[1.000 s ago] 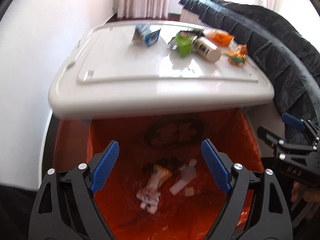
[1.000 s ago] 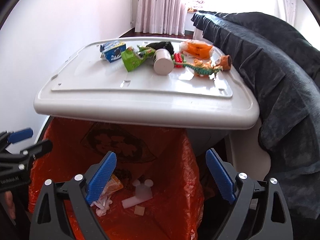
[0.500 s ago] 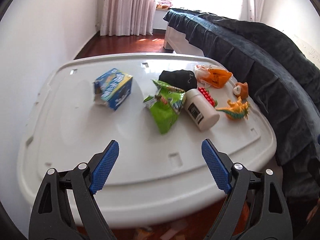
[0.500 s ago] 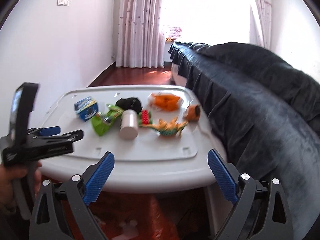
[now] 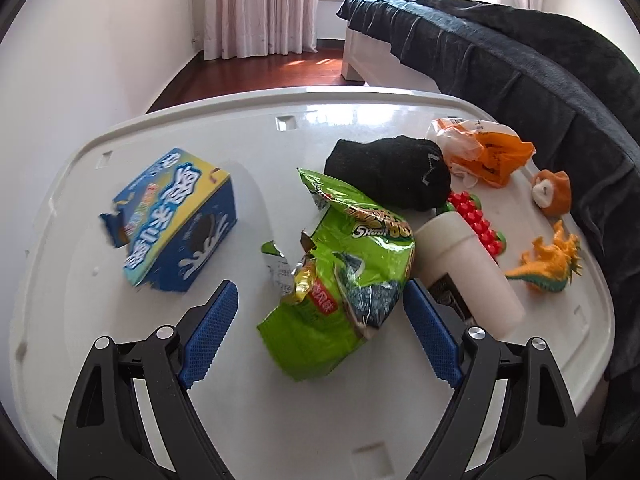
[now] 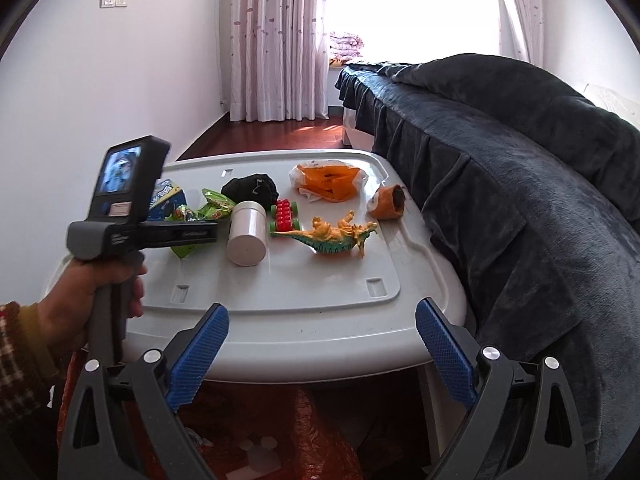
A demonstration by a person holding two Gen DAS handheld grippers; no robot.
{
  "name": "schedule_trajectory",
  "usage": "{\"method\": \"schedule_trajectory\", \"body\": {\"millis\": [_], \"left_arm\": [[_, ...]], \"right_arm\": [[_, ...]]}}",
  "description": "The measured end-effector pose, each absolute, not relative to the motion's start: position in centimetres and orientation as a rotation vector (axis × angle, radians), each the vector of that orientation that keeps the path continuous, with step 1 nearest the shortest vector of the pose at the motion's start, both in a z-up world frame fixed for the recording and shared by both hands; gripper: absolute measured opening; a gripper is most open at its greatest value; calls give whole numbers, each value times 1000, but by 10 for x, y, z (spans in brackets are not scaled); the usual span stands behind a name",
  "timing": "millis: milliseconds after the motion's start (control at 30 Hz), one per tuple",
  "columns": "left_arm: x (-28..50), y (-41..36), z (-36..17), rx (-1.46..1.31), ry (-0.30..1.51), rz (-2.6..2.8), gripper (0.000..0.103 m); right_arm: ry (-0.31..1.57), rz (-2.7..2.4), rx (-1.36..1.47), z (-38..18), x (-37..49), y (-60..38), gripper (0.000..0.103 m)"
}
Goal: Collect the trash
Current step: 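Grasp the green chip bag with the left gripper while the right gripper grasps the white bottle, then drop the green chip bag and white bottle into the bin, opening both grippers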
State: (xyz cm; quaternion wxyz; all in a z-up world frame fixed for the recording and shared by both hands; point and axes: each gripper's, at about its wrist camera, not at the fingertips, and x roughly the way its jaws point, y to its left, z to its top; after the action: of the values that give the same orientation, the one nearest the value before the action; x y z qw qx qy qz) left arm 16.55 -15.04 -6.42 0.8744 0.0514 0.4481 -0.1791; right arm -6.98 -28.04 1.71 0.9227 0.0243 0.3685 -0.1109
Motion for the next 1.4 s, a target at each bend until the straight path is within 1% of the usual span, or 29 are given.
{"method": "schedule_trajectory", "body": {"millis": [67, 100, 133, 167, 233, 333, 567, 767, 933, 1000, 1133, 1233, 1267, 1333, 1367, 1400], "left_arm": [[169, -155, -67, 115, 931, -387, 82], [171, -158, -69, 116, 942, -403, 79], [173, -159, -70, 113, 950, -412, 63], [174, -159, -70, 116, 952, -420, 56], [171, -158, -67, 119, 930, -420, 47], [164, -155, -61, 123, 911, -417, 43], [138, -126, -41, 56, 882, -378, 42], [103, -93, -29, 52, 852, -353, 42], [85, -66, -23, 29, 836, -335, 42], [83, -62, -22, 28, 831, -332, 43], [82, -55, -20, 20, 824, -333, 43], [82, -52, -20, 9, 824, -338, 43], [81, -51, -20, 5, 824, -340, 42], [79, -49, -20, -1, 823, -341, 43], [79, -50, -20, 0, 824, -343, 43], [79, -50, -20, -1, 825, -345, 43]], "right_arm": [[761, -223, 37, 15, -70, -278, 93], [764, -220, 33, 13, -69, -278, 93], [766, -218, 30, 12, -68, -277, 93], [770, -220, 28, 11, -68, -277, 93], [777, -223, 34, 9, -67, -280, 93], [780, -234, 50, 8, -66, -285, 93], [788, -258, 42, 8, -54, -291, 93], [760, -169, 18, 15, -1, -272, 93], [794, -131, -47, -7, 65, -247, 93], [830, -119, -53, -20, 85, -239, 89], [904, -138, -55, -46, 110, -233, 86], [940, -151, -81, -61, 120, -228, 81], [950, -153, -88, -64, 122, -227, 77], [982, -158, -103, -71, 127, -226, 65], [1005, -152, -106, -75, 130, -226, 53], [1014, -152, -101, -77, 134, -224, 48]]}}
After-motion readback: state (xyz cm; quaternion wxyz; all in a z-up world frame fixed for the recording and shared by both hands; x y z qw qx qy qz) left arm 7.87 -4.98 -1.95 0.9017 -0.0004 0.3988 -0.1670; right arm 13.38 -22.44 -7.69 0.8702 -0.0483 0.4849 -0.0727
